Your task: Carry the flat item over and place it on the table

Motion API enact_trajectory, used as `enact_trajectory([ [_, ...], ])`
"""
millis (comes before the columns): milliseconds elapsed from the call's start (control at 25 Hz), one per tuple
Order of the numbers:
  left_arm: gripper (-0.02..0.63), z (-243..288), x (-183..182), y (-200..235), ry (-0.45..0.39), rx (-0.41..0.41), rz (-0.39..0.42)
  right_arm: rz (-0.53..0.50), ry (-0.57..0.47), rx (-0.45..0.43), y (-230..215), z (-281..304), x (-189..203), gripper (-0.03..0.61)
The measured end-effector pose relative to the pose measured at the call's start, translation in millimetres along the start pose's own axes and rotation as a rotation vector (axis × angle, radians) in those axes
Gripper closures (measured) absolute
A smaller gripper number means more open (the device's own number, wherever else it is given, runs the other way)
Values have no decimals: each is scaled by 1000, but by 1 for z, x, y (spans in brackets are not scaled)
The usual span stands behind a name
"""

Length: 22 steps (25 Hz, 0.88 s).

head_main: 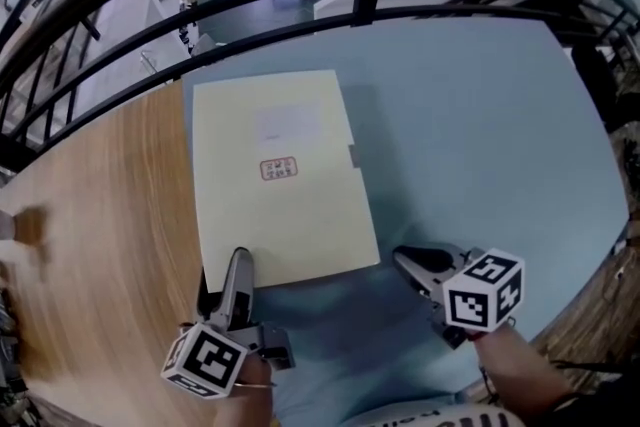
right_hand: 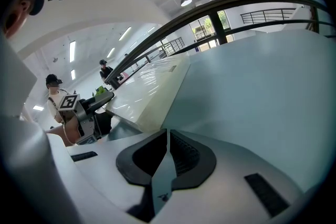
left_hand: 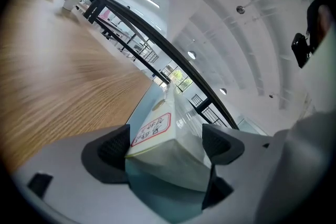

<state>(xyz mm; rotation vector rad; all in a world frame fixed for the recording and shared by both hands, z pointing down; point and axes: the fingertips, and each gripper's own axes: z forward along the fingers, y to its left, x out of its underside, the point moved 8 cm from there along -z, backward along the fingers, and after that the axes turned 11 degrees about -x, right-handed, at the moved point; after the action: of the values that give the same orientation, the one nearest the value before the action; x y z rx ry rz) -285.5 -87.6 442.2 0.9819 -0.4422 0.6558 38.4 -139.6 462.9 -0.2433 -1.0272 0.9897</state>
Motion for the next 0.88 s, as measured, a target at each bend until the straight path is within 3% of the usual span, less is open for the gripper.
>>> enact_trajectory([
  [120, 193, 1, 0, -2, 9, -47, 91, 2, -2, 0, -3, -3, -2, 535],
  [200, 264, 2, 1, -8, 14, -64, 203, 4, -4, -1, -4, -4, -4, 535],
  [240, 278, 2, 1, -10, 18, -58, 222, 5, -5, 0, -4, -4, -4, 535],
  [600, 281, 2, 0, -8, 25, -26, 233, -3, 0, 6, 1, -2, -3, 535],
  [880, 288, 3, -1, -12, -26, 9, 357, 2, -10, 35, 0, -5, 0, 535],
])
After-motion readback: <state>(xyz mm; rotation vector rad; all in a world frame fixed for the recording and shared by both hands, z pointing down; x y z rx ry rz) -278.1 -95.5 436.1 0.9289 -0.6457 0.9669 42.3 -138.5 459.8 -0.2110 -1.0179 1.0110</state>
